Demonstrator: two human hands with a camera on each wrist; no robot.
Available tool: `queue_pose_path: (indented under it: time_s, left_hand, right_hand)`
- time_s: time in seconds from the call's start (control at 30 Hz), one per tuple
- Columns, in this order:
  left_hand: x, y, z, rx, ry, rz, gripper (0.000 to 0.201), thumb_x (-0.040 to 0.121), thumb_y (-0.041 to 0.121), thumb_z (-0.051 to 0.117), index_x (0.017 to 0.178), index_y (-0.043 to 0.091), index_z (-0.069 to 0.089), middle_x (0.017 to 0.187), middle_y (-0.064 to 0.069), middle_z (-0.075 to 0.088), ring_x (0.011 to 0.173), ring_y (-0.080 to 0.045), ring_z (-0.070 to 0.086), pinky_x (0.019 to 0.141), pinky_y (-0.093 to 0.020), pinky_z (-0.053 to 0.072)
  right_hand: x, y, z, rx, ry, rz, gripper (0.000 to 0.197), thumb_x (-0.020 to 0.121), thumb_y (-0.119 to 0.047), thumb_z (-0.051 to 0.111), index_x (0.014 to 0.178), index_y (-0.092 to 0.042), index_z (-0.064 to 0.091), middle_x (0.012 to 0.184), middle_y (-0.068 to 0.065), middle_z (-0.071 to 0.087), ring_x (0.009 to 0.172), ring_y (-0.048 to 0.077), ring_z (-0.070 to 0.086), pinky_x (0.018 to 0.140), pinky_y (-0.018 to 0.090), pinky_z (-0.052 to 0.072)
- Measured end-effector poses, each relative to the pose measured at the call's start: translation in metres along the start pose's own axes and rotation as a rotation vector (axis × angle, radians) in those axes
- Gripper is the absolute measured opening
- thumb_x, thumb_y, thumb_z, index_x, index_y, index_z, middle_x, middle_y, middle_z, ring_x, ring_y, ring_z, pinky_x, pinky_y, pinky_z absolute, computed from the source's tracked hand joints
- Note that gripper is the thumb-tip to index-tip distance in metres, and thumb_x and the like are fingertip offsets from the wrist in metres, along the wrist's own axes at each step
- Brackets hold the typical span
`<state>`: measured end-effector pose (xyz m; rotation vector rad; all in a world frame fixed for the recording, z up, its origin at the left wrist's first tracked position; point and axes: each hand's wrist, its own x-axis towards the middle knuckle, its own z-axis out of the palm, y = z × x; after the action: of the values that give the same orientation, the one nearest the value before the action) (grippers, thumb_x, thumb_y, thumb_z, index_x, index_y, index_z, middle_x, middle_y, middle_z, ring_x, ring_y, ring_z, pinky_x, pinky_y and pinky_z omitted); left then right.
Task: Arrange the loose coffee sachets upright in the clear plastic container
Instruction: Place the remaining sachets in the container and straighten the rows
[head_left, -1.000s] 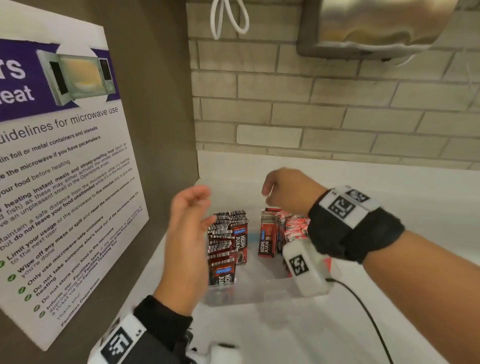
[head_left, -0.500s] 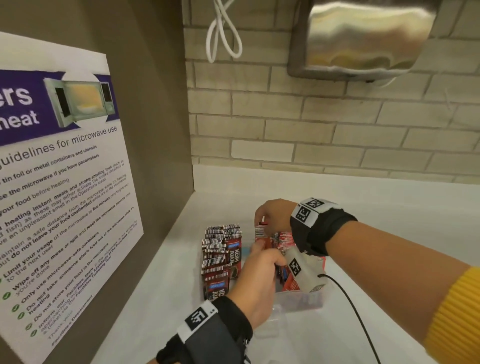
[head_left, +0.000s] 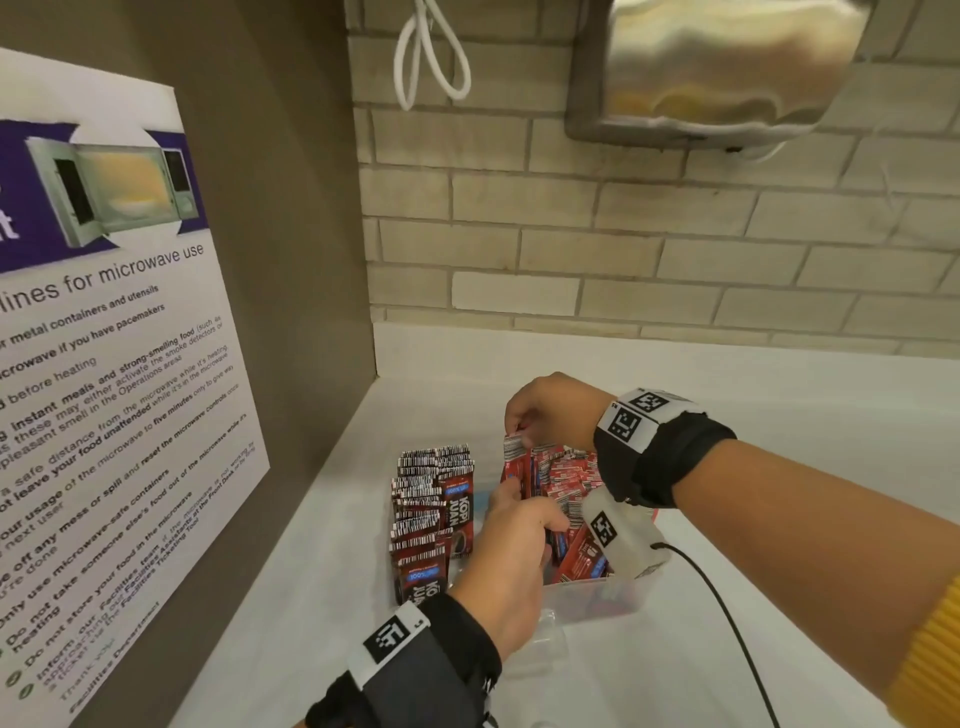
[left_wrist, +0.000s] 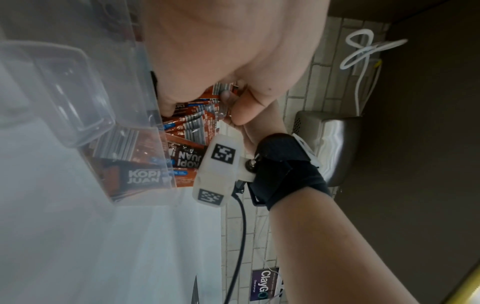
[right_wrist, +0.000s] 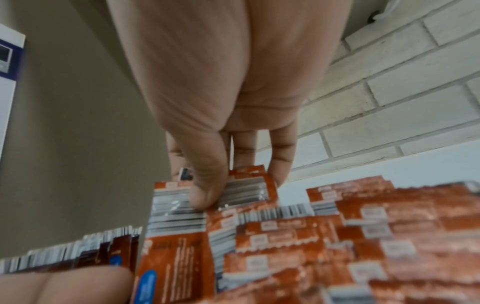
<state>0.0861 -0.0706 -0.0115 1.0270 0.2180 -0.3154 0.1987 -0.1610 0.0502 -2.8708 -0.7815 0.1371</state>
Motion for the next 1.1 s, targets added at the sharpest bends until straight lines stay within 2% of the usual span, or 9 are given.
queue_pose_path:
  time_s: [0.07, 0.23, 0.4, 0.57, 0.67, 0.77, 0.9, 1.0, 1.1]
  left_hand:
    - [-0.004, 0.001, -0.001, 0.014, -0.003, 0.013, 0.062, 0.084, -0.012, 0.044, 0.139, 0.015, 0.034, 0.072, -0.004, 0.047, 0.05, -0.009, 0.048, 0.038, -0.017, 0.041]
    - [-0.011, 0.002, -0.003, 0.057, 0.004, 0.034, 0.059, 0.085, -0.009, 0.048, 0.135, 0.02, 0.035, 0.11, -0.003, 0.056, 0.091, -0.015, 0.06, 0.056, -0.022, 0.048]
    - [-0.015, 0.002, -0.003, 0.161, -0.049, 0.079, 0.053, 0.087, -0.007, 0.049, 0.132, 0.02, 0.041, 0.101, 0.013, 0.051, 0.085, -0.005, 0.055, 0.053, -0.015, 0.048]
    - [-0.02, 0.003, -0.005, 0.216, -0.079, 0.154, 0.044, 0.086, -0.01, 0.048, 0.12, 0.017, 0.052, 0.108, 0.006, 0.056, 0.092, -0.005, 0.056, 0.062, -0.014, 0.048]
    - [-0.029, 0.012, -0.007, 0.221, -0.108, 0.31, 0.041, 0.082, -0.017, 0.045, 0.097, 0.015, 0.064, 0.096, 0.0, 0.066, 0.09, -0.012, 0.061, 0.076, -0.025, 0.05]
    - [-0.045, 0.034, -0.01, 0.203, -0.146, 0.586, 0.036, 0.078, -0.013, 0.044, 0.079, 0.015, 0.066, 0.077, 0.001, 0.066, 0.075, -0.011, 0.06, 0.066, -0.021, 0.05]
    - [-0.058, 0.079, -0.019, 0.209, -0.116, 0.939, 0.03, 0.071, 0.007, 0.047, 0.084, 0.027, 0.065, 0.089, 0.006, 0.065, 0.086, -0.008, 0.057, 0.075, -0.022, 0.044]
    - [-0.056, 0.104, -0.029, 0.363, -0.146, 0.812, 0.032, 0.071, 0.037, 0.058, 0.102, 0.028, 0.063, 0.105, 0.009, 0.067, 0.101, -0.007, 0.059, 0.089, -0.032, 0.042]
    - [-0.061, 0.108, -0.033, 0.381, -0.334, 0.404, 0.05, 0.067, 0.038, 0.07, 0.111, 0.017, 0.065, 0.105, -0.005, 0.072, 0.095, -0.021, 0.068, 0.082, -0.04, 0.055]
  right_hand:
    - [-0.003, 0.001, -0.004, 0.029, 0.018, -0.019, 0.023, 0.085, -0.007, 0.063, 0.107, -0.008, 0.067, 0.109, 0.007, 0.067, 0.1, 0.018, 0.059, 0.079, 0.017, 0.037]
    - [-0.011, 0.004, -0.016, 0.066, 0.117, -0.059, 0.021, 0.087, -0.006, 0.06, 0.107, -0.008, 0.067, 0.106, 0.007, 0.066, 0.088, 0.011, 0.052, 0.078, 0.019, 0.037]
    - [-0.018, 0.008, -0.038, 0.079, 0.227, -0.102, 0.019, 0.087, -0.003, 0.059, 0.104, -0.006, 0.068, 0.105, 0.007, 0.065, 0.089, 0.014, 0.055, 0.074, 0.017, 0.037]
    - [-0.029, 0.01, -0.064, 0.067, 0.338, -0.127, 0.017, 0.087, -0.003, 0.059, 0.101, -0.006, 0.068, 0.103, 0.007, 0.067, 0.087, 0.013, 0.057, 0.068, 0.016, 0.042]
    - [-0.037, 0.007, -0.082, 0.071, 0.395, -0.144, 0.016, 0.087, -0.003, 0.059, 0.1, -0.005, 0.068, 0.1, 0.006, 0.066, 0.087, 0.011, 0.056, 0.068, 0.01, 0.042]
    - [-0.048, -0.001, -0.1, 0.084, 0.443, -0.159, 0.013, 0.086, -0.004, 0.061, 0.096, -0.008, 0.068, 0.094, 0.002, 0.066, 0.085, 0.01, 0.058, 0.07, 0.012, 0.045]
    - [-0.063, -0.028, -0.119, 0.121, 0.397, -0.217, 0.016, 0.084, -0.011, 0.065, 0.085, -0.026, 0.061, 0.082, -0.012, 0.063, 0.075, 0.001, 0.06, 0.067, 0.007, 0.046]
    - [-0.07, -0.059, -0.12, 0.203, 0.294, -0.326, 0.022, 0.081, -0.008, 0.068, 0.083, -0.029, 0.061, 0.081, -0.01, 0.065, 0.079, 0.005, 0.063, 0.07, 0.013, 0.048]
    - [-0.068, -0.086, -0.113, 0.371, 0.159, -0.411, 0.023, 0.08, -0.002, 0.068, 0.088, -0.023, 0.063, 0.082, -0.004, 0.068, 0.074, 0.003, 0.064, 0.071, 0.015, 0.053]
